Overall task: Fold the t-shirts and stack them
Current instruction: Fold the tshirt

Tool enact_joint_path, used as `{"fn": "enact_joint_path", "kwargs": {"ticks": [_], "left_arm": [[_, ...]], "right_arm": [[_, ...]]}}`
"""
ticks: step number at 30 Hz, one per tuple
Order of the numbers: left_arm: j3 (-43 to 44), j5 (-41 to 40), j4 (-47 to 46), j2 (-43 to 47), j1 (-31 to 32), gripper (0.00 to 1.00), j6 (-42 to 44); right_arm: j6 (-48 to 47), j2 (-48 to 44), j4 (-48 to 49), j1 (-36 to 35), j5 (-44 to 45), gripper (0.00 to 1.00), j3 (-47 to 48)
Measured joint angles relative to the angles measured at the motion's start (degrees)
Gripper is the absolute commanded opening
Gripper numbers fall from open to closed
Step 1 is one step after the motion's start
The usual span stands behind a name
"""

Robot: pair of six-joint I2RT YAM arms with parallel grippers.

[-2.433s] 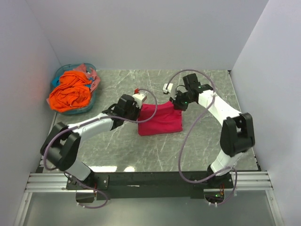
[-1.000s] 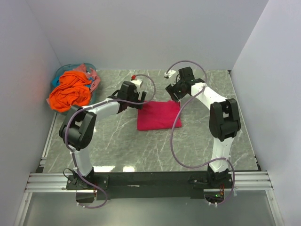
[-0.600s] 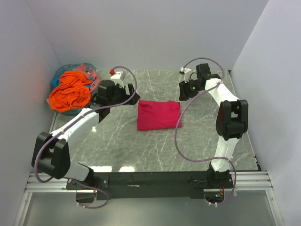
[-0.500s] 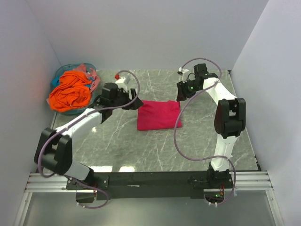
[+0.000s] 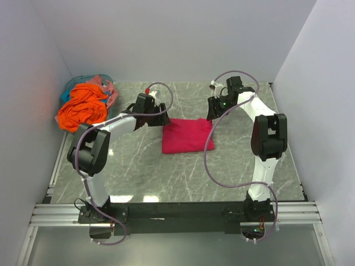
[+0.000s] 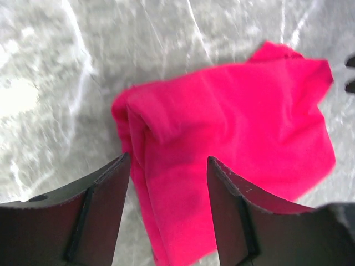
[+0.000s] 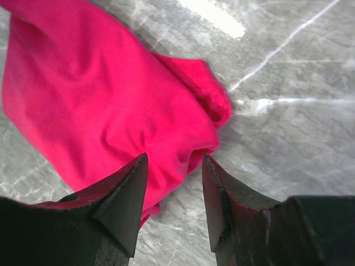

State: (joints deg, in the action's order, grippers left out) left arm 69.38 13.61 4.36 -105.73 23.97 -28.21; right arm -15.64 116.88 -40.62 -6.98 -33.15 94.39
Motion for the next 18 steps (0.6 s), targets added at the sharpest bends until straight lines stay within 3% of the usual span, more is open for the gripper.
{"fn": "enact_joint_path", "kwargs": {"ticks": [10,15,18], "left_arm": [[6.73,-5.46,3.91,-5.73,-0.02,0.55,1.53],[8.24,-5.95,5.62,-7.3,-0.04,0.5,2.03],[9.73,-5.97,6.32,-8.09,-0.04,0.41,2.12]], "right_arm": [[0.85,2.32,-0.13,-0.28,2.78,0.47,0.26],[1.14,4.81,-0.79,-0.35,3.58,0.39,1.42],[1.25,5.25,-1.05,-0.44,3.58,0.29,1.84]]}}
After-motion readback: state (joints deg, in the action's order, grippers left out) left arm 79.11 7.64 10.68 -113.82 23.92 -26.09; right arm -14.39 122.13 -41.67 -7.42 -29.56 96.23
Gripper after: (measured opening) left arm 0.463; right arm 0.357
